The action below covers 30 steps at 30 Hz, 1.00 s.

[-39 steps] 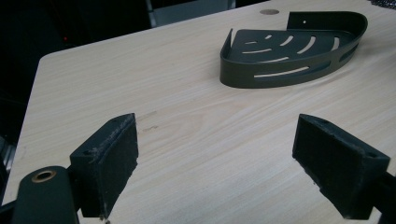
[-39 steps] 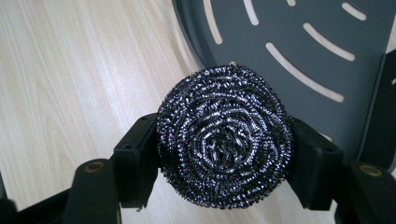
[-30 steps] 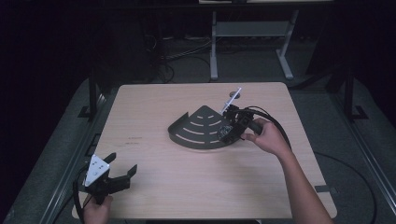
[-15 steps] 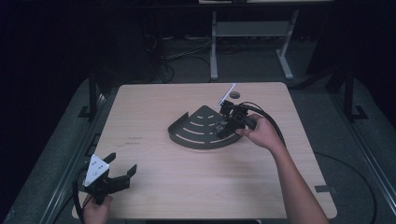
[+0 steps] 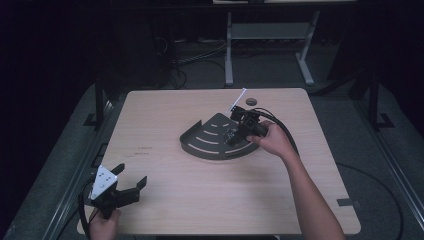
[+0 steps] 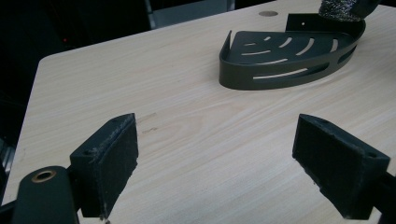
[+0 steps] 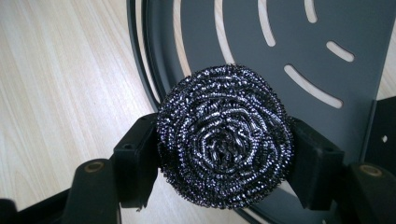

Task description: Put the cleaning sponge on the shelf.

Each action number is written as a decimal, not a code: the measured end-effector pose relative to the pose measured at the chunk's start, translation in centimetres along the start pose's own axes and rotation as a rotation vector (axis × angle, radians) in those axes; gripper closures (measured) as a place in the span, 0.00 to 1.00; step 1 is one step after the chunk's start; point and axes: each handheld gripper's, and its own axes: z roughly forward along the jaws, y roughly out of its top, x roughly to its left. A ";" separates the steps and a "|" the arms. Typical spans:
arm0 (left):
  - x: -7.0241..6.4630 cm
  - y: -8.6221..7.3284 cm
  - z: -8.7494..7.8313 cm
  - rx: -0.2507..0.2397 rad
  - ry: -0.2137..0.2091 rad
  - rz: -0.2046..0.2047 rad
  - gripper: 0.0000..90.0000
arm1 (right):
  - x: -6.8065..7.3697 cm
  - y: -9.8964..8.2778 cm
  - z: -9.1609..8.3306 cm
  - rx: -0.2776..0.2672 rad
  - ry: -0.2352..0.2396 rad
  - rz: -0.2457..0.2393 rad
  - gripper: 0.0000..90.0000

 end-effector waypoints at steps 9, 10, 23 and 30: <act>0.1 0.0 -0.1 -0.004 -0.001 -0.002 0.15 | -0.4 0.9 0.5 0.006 -0.013 0.008 0.37; 0.0 0.0 0.0 -0.004 -0.003 -0.004 0.15 | -0.6 1.1 0.7 0.012 -0.015 0.009 0.37; 0.0 0.0 0.0 0.000 -0.004 -0.001 0.15 | -1.8 1.3 2.1 0.028 -0.037 0.052 0.36; -0.1 0.0 0.0 -0.002 -0.003 0.004 0.15 | -2.1 1.4 3.5 0.069 -0.070 0.062 0.36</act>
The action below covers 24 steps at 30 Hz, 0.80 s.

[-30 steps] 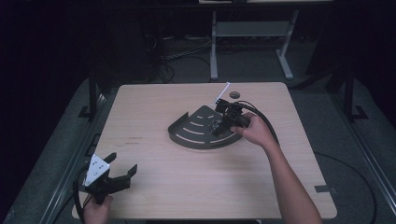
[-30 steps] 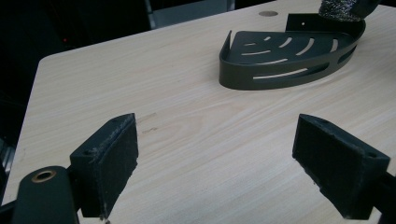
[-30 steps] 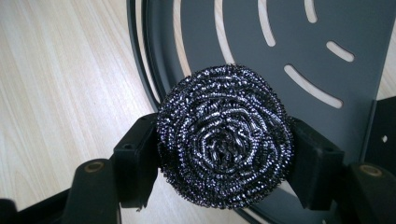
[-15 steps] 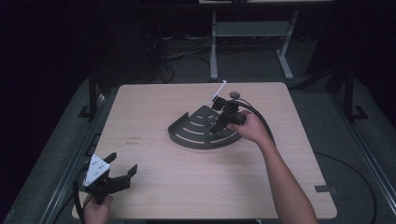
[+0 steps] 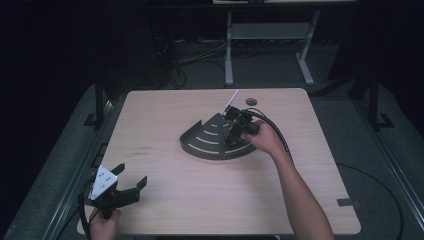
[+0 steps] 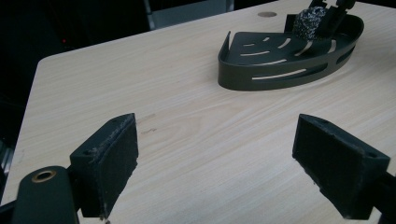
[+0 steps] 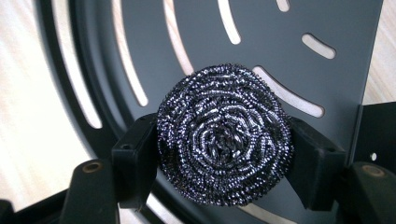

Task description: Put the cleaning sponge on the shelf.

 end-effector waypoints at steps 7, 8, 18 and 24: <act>0.1 -0.1 0.0 0.004 0.002 -0.003 0.15 | -0.2 0.2 0.8 0.014 0.006 0.005 0.36; 0.1 -0.1 0.0 0.004 0.002 -0.002 0.15 | -0.2 0.2 0.9 0.016 0.006 0.011 0.36; 0.0 0.0 0.1 0.002 0.003 0.007 0.15 | -0.5 0.2 1.6 0.031 0.005 0.024 0.36; 0.0 0.0 0.1 0.006 0.004 0.006 0.15 | -0.4 0.0 1.9 0.033 0.003 0.029 0.36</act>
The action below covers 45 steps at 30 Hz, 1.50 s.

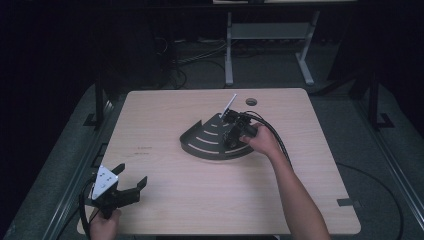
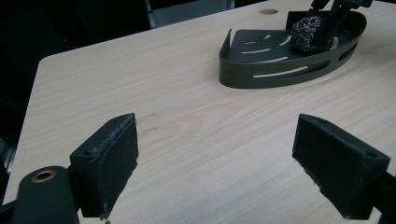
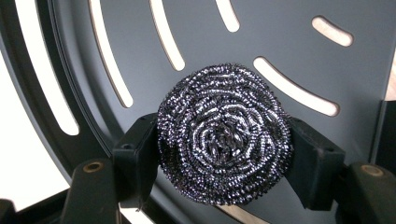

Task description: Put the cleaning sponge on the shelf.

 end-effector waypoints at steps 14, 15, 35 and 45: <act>-0.1 0.1 0.0 -0.004 0.000 0.000 0.15 | -0.2 -0.5 0.7 0.003 0.016 0.009 0.36; -0.1 0.1 0.0 -0.004 0.000 0.000 0.15 | -0.2 -0.6 0.7 0.004 0.016 0.011 0.36; -0.2 0.1 0.1 0.000 -0.001 0.002 0.15 | -0.3 -0.6 0.7 0.004 0.023 0.027 0.30; -0.3 0.1 0.2 0.002 -0.005 0.004 0.15 | -0.2 -0.6 0.0 -0.027 0.023 0.039 0.21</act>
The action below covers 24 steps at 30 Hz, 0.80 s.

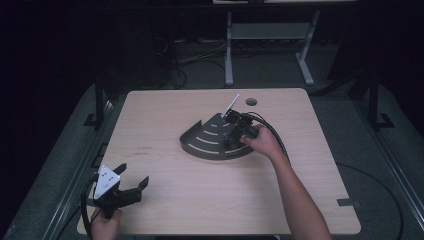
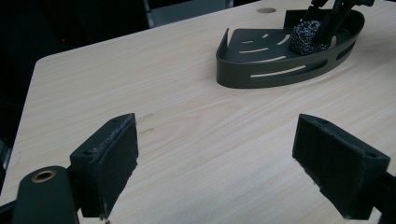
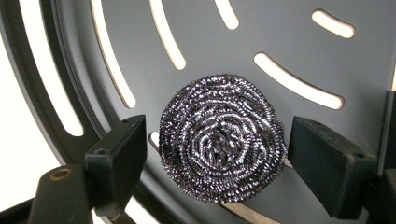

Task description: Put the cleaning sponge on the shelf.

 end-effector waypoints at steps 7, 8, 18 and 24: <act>0.0 0.1 0.0 -0.003 0.001 0.003 0.15 | 0.2 -0.1 -0.9 -0.023 -0.006 -0.006 0.20; 0.0 0.0 0.0 0.002 0.001 0.004 0.15 | 0.2 -0.1 -1.0 -0.028 -0.004 -0.008 0.20; 0.0 0.0 -0.1 -0.002 0.001 -0.001 0.15 | 0.6 -0.3 -2.4 -0.067 -0.010 -0.016 0.19; 0.1 -0.1 -0.2 -0.002 0.004 0.000 0.15 | 0.7 -0.6 -3.6 -0.100 -0.013 -0.019 0.19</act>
